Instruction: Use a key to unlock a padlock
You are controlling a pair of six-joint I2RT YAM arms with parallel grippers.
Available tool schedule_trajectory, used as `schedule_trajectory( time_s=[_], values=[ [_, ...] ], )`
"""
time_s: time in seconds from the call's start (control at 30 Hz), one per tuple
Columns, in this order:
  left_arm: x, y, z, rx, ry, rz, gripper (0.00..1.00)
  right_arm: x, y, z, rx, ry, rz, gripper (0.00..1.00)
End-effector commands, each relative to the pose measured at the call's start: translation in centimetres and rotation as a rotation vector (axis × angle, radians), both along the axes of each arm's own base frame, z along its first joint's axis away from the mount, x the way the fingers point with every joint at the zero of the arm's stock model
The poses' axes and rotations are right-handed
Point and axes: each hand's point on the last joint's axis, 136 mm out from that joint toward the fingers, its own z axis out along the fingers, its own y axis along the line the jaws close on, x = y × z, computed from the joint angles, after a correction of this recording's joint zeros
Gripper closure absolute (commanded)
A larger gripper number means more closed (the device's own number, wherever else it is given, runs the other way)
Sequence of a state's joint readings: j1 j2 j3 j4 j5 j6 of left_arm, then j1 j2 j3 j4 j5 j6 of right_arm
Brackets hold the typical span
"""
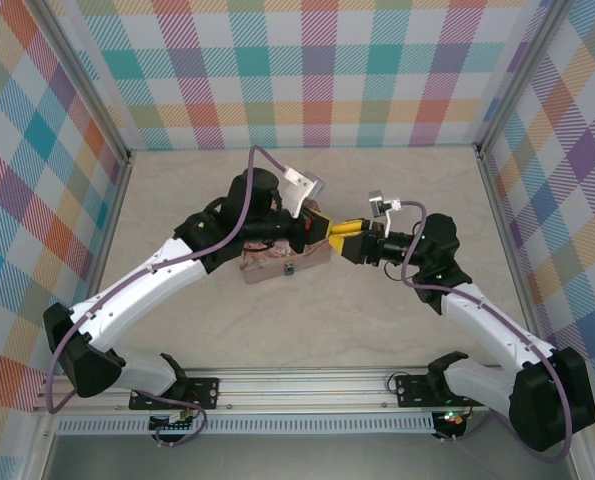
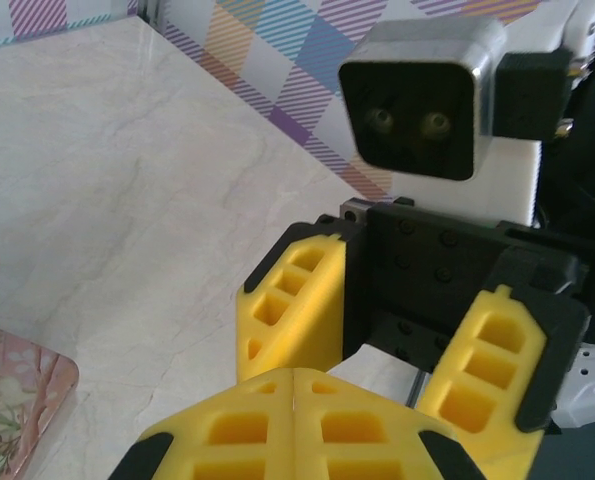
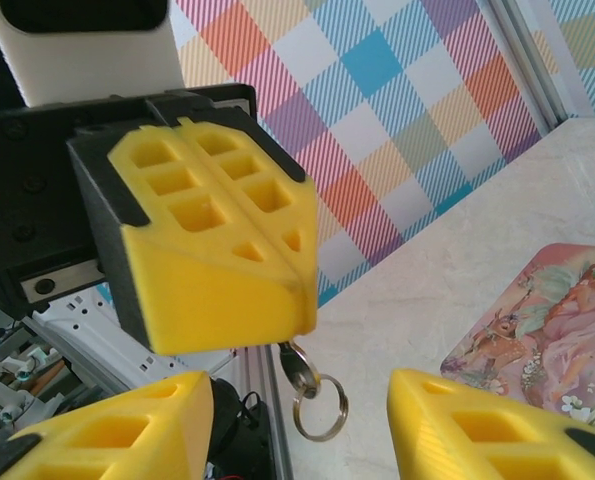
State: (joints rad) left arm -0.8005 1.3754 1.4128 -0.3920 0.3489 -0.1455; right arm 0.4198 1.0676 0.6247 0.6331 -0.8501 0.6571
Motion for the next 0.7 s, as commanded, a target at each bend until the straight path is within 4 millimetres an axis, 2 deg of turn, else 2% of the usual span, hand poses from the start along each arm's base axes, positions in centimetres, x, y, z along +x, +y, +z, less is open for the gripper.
schedule_trajectory(
  time_s=[0.0, 0.67],
  values=[
    [0.55, -0.24, 0.65, -0.034, -0.006, 0.002, 1.0, -0.51, 0.4, 1.3, 0.016, -0.065, 0.033, 0.55],
    [0.69, 0.08, 0.06, -0.007, -0.01, 0.016, 1.0, -0.2, 0.21, 1.6, 0.02, -0.06, -0.008, 0.85]
  ],
)
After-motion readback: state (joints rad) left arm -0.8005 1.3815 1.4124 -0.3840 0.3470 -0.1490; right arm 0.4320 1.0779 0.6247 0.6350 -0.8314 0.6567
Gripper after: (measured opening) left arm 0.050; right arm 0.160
